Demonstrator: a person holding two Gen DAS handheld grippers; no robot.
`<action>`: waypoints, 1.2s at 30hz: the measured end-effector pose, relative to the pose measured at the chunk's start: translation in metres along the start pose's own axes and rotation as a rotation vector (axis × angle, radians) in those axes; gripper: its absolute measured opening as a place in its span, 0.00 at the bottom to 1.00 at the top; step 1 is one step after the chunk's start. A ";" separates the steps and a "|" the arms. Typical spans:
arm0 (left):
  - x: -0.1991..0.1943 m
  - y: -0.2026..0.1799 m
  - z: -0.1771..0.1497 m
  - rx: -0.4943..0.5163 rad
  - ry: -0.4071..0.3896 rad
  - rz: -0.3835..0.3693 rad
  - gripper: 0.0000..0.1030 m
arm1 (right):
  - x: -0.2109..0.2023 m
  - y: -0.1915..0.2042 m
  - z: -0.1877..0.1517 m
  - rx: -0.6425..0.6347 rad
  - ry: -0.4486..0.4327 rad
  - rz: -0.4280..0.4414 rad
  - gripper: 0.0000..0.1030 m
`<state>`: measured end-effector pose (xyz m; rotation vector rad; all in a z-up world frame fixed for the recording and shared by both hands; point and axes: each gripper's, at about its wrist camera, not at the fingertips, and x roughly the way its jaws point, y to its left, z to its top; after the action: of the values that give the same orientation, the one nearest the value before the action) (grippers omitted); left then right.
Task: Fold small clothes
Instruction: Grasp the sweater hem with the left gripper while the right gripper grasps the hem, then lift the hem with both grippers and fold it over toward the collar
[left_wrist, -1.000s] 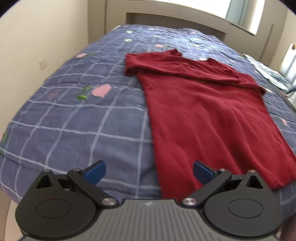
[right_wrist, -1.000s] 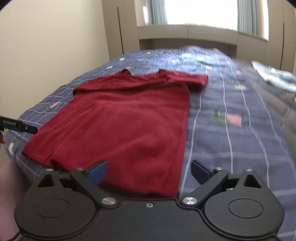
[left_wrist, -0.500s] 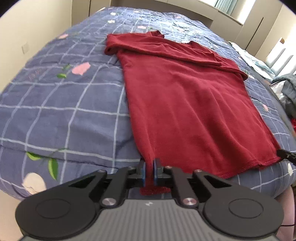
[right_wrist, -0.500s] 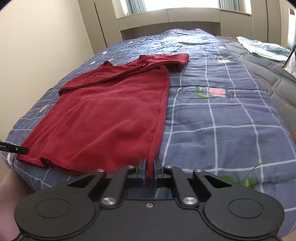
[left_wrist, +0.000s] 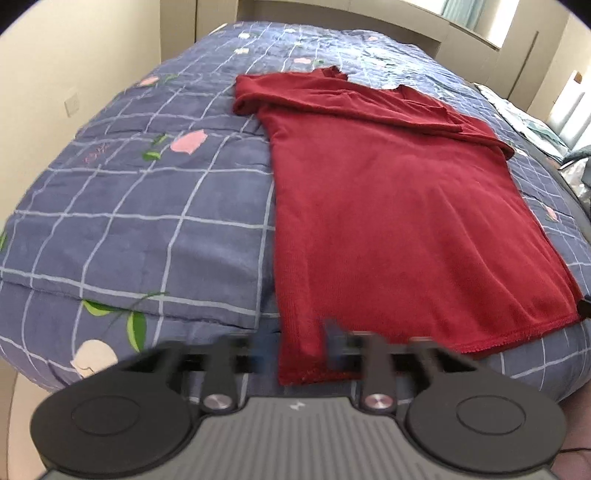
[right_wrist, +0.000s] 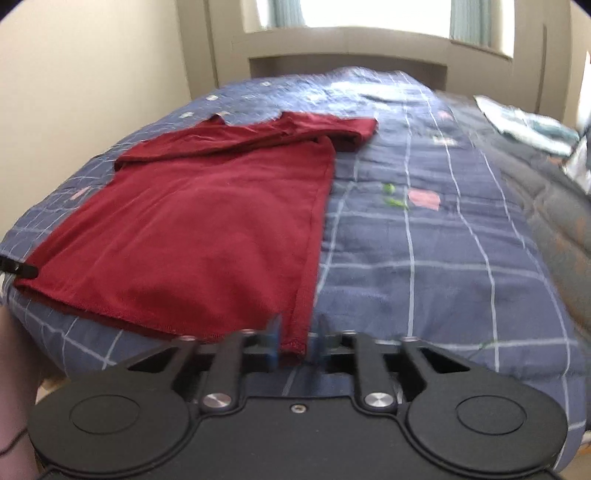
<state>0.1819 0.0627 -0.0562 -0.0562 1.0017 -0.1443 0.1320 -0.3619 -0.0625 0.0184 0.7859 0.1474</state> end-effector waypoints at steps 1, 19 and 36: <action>-0.003 -0.001 -0.001 0.016 -0.019 0.005 0.82 | -0.003 0.002 -0.001 -0.021 -0.010 0.009 0.54; 0.000 -0.078 -0.056 0.878 -0.122 0.244 0.96 | 0.004 0.059 -0.013 -0.460 0.018 0.110 0.75; -0.003 -0.080 -0.065 0.953 -0.144 0.172 0.15 | 0.009 0.071 -0.022 -0.551 -0.046 0.086 0.61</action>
<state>0.1176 -0.0144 -0.0800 0.8748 0.7092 -0.4390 0.1138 -0.2909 -0.0786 -0.4652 0.6784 0.4393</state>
